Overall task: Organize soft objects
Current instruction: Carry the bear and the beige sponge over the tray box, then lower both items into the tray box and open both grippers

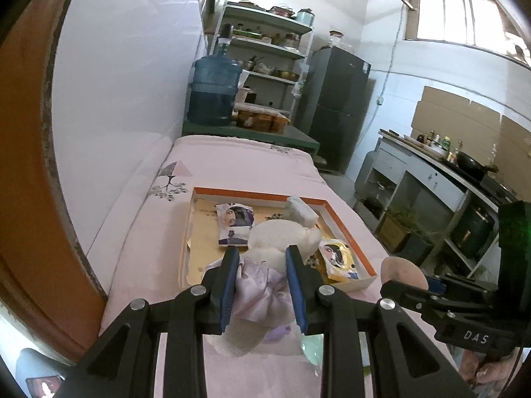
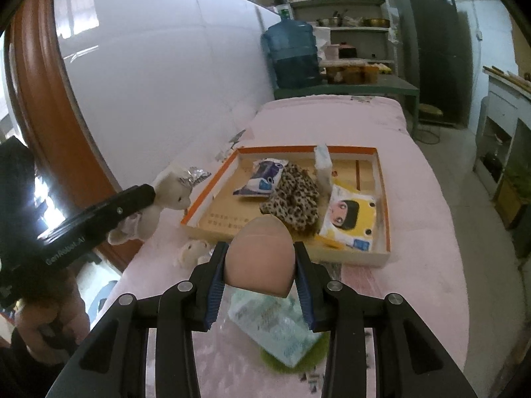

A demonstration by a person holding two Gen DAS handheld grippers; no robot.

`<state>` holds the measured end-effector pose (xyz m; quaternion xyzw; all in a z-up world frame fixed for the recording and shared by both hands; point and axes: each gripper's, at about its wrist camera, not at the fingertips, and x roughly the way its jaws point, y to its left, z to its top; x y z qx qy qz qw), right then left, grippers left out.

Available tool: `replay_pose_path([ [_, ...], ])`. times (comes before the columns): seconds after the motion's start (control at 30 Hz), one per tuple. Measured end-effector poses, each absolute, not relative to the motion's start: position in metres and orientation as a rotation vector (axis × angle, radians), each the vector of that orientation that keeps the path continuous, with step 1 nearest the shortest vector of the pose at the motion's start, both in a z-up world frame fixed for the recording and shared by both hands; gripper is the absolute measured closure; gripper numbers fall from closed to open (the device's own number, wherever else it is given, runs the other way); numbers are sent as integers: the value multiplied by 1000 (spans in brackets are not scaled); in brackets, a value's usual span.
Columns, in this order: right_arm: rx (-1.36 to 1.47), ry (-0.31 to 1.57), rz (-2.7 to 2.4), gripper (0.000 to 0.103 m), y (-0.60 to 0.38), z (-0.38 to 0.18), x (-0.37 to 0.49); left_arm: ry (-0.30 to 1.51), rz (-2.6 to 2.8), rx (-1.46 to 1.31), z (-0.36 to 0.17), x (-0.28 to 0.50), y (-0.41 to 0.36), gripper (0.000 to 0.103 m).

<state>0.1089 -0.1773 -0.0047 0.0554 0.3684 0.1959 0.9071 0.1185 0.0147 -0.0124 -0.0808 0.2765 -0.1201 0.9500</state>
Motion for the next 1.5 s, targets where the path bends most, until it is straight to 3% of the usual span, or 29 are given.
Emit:
replay_pose_path([
  [1.03, 188, 790, 489, 64, -165, -34, 212, 592, -187, -197, -39, 204, 4, 74],
  [1.5, 189, 870, 470, 64, -168, -67, 242, 699, -175, -144, -74, 233, -7, 74],
])
